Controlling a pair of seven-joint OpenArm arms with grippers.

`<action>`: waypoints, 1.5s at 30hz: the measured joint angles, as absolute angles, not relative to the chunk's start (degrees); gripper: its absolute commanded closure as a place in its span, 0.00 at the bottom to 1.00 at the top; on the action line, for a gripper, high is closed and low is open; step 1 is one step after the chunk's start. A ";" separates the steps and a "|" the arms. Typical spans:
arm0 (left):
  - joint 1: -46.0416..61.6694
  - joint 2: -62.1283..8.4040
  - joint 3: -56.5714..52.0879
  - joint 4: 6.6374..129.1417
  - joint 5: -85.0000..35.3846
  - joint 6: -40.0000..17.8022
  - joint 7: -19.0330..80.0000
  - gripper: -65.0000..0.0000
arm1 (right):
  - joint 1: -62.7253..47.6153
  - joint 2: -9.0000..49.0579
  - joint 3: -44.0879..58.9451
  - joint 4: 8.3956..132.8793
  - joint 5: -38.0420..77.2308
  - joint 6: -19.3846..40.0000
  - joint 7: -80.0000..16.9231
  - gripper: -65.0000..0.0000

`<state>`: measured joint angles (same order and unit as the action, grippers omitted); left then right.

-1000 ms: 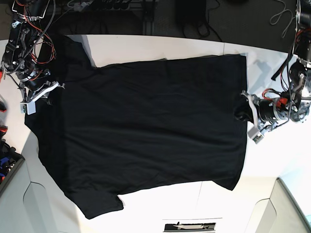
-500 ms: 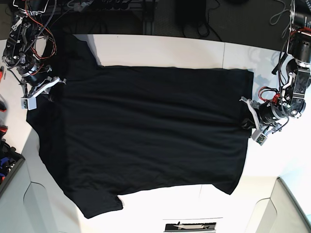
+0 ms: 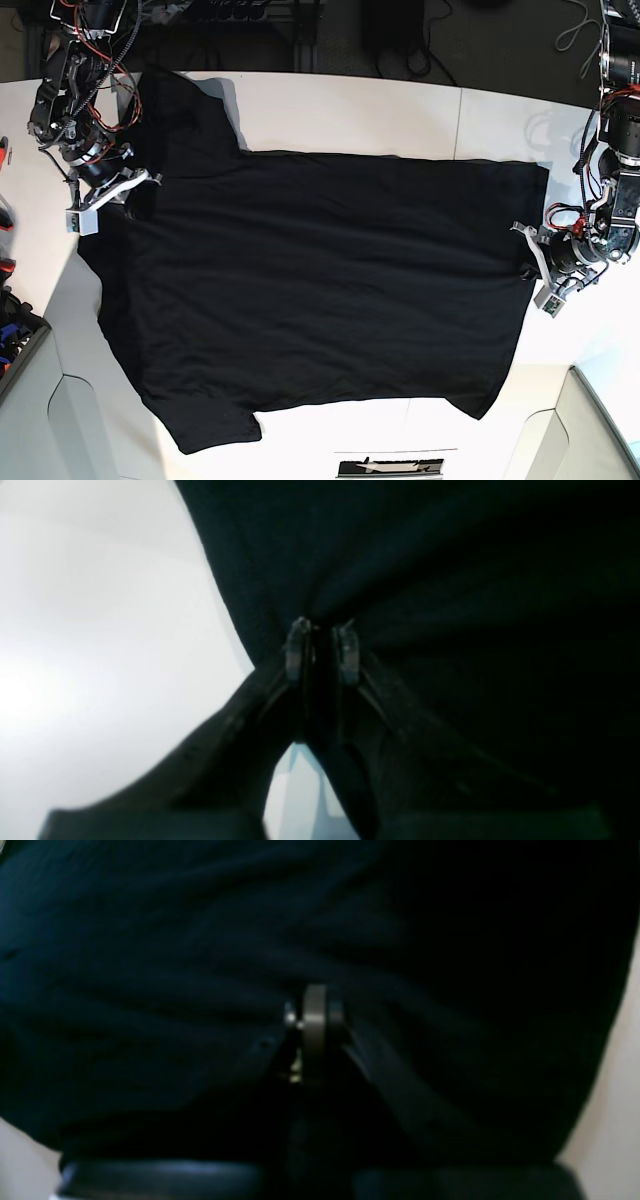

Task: Layout the t-shirt on the table in an organized manner, then fold the t-shirt properly
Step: 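Release the shirt with both grippers and lift them clear, then grasp the shirt's shoulder corners with both grippers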

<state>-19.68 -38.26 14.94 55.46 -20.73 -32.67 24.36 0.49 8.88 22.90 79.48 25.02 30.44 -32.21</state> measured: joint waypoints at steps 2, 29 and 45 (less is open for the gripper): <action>-19.40 -38.79 14.98 56.53 -21.78 -32.91 25.45 0.79 | 0.62 9.04 22.92 79.50 24.99 30.41 -32.21 1.00; 6.46 -45.76 -13.69 73.54 -47.94 -39.29 40.23 0.63 | -22.74 13.85 40.34 98.91 39.46 31.07 -41.82 1.00; 19.42 -37.52 -24.08 79.40 -48.64 -39.48 40.49 0.63 | -28.45 14.44 40.75 97.08 43.51 31.33 -45.67 0.55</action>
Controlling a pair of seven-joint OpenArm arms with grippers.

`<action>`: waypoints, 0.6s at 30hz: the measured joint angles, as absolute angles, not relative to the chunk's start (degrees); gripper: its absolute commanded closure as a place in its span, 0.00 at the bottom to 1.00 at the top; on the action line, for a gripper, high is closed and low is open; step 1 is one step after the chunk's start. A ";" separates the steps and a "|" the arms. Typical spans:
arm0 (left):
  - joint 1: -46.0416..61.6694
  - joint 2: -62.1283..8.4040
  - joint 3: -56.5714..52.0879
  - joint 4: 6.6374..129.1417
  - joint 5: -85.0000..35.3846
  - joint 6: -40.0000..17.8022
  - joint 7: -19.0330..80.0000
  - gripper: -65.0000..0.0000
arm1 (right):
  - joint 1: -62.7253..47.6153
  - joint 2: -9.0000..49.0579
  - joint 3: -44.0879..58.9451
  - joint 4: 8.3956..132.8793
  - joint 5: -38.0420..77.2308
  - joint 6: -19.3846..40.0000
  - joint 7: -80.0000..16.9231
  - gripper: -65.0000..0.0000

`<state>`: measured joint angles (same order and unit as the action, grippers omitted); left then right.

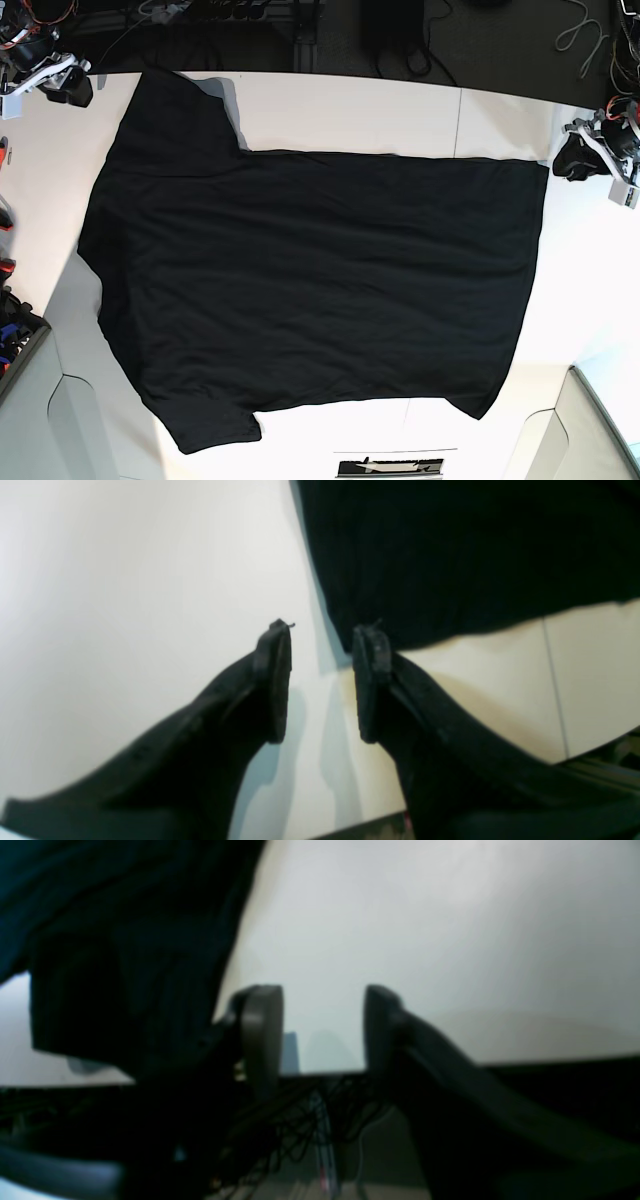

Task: Layout the t-shirt on the table in an organized manner, then fold the t-shirt properly
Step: 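Grasp the shirt's shoulder corners with both grippers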

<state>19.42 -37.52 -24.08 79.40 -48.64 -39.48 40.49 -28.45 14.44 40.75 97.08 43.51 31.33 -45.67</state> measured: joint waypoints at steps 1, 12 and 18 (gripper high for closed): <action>19.51 -37.30 -24.08 79.37 -48.45 -39.51 40.53 0.63 | -28.67 14.44 40.69 97.08 43.57 31.33 -45.71 0.55; 19.35 -35.70 -24.10 79.40 -48.38 -34.46 39.99 0.45 | -28.86 14.41 37.21 97.08 42.39 31.33 -44.10 0.55; 19.33 -35.73 -24.14 79.18 -45.89 -30.74 40.01 0.45 | -28.38 14.41 33.82 97.12 40.42 31.33 -40.56 0.55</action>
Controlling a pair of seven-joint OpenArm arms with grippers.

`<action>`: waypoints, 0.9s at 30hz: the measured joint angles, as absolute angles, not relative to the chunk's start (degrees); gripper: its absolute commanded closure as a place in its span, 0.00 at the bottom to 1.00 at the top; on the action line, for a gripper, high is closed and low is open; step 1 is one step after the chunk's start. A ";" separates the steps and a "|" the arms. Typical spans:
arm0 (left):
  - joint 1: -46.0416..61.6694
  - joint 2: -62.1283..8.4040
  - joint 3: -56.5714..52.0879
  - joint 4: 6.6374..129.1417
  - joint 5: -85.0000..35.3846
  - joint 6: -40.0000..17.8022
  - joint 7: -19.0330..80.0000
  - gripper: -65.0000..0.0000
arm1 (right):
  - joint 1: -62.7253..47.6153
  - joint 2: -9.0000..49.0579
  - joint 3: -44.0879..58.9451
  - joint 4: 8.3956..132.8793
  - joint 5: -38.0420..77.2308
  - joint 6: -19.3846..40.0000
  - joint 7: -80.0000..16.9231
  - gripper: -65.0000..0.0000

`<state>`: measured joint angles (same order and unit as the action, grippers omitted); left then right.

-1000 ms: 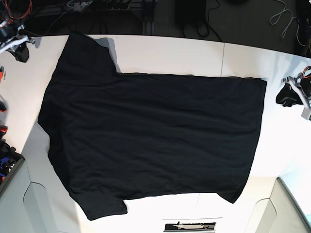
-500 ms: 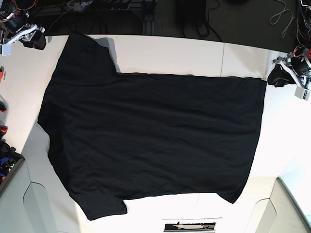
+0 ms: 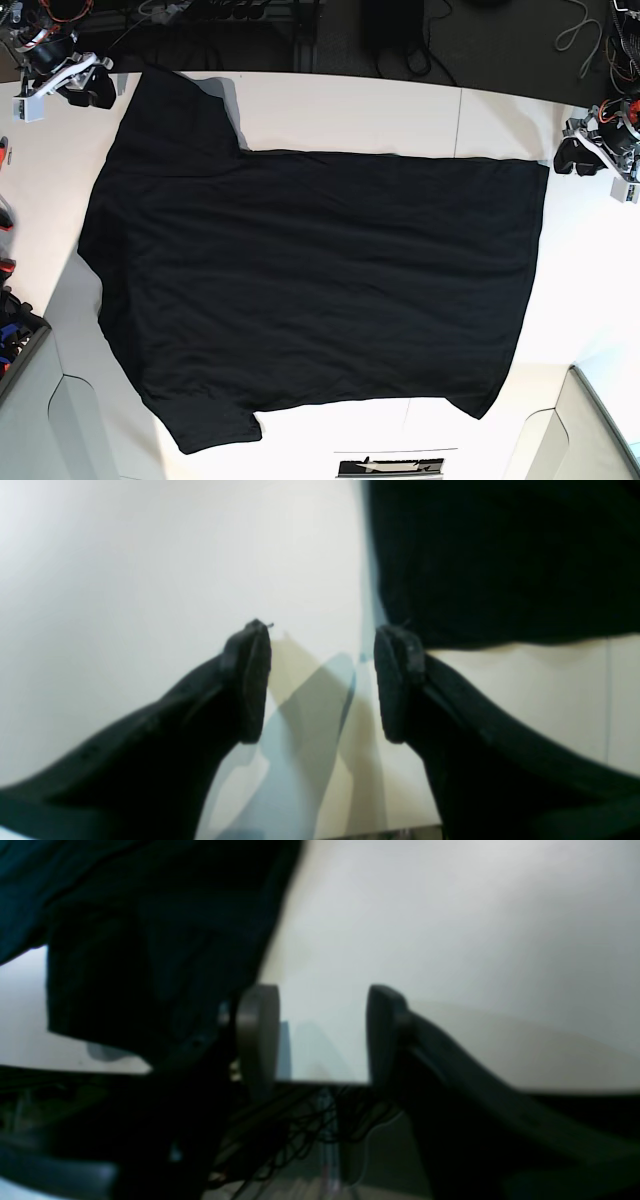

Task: Layout the t-shirt on the table in an organized manner, then fold the t-shirt properly
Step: 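Grasp the shirt's shoulder corners with both grippers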

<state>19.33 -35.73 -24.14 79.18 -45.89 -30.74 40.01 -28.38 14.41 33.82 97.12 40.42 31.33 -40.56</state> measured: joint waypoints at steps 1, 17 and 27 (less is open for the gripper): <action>19.35 -35.70 -24.14 79.18 -45.89 -30.70 39.57 0.45 | -27.86 14.41 33.28 97.12 39.31 31.35 -40.51 0.55; 17.74 -29.36 -24.71 79.22 -39.44 -27.86 33.47 0.45 | -23.59 9.19 29.87 94.06 39.40 31.77 -38.26 0.50; 17.34 -29.36 -24.73 76.38 -40.03 -27.49 30.68 0.45 | -23.46 7.46 27.79 94.08 39.68 31.97 -38.35 0.50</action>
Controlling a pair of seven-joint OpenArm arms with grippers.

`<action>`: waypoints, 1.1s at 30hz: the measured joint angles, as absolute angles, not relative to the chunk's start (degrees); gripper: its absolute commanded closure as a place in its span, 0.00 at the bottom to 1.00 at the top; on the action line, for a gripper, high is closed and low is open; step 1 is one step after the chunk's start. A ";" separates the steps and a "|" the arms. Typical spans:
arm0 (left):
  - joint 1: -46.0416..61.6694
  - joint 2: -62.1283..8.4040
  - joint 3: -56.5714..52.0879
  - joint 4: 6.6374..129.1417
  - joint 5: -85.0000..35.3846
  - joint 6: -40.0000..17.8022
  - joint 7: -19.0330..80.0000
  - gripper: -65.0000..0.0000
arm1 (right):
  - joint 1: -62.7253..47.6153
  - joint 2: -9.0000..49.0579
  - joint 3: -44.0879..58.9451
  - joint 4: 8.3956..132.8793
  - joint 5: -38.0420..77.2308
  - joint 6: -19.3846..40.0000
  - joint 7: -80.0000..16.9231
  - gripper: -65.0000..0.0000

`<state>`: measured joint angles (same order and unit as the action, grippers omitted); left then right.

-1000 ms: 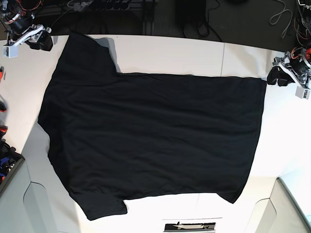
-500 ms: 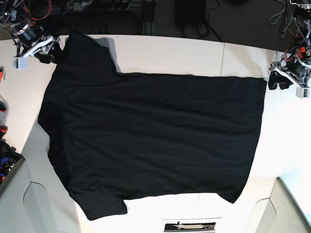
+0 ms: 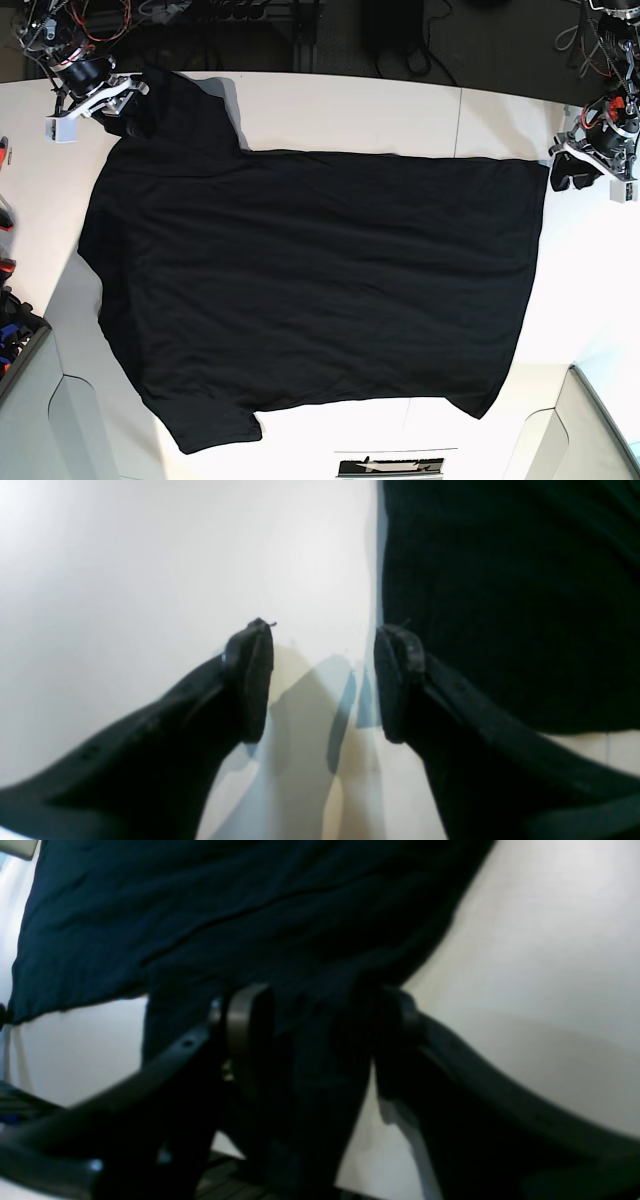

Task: Layout the t-shirt on the table in an organized manner, then fold the t-shirt properly
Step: 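Grasp the shirt's shoulder corners with both grippers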

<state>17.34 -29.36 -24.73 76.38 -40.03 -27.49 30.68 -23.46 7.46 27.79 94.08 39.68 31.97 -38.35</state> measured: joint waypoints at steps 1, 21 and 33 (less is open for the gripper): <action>17.26 -29.36 -24.73 75.88 -39.83 -27.73 30.15 0.45 | -23.44 7.46 27.33 94.08 39.68 31.97 -38.37 0.50; 16.34 -29.52 -24.97 77.82 -49.91 -36.95 46.98 0.45 | -23.33 7.44 25.36 94.11 40.05 32.16 -38.39 0.50; 16.51 -29.36 -24.80 78.76 -50.00 -36.95 47.97 0.47 | -23.33 7.44 25.36 94.11 40.07 32.16 -38.41 0.50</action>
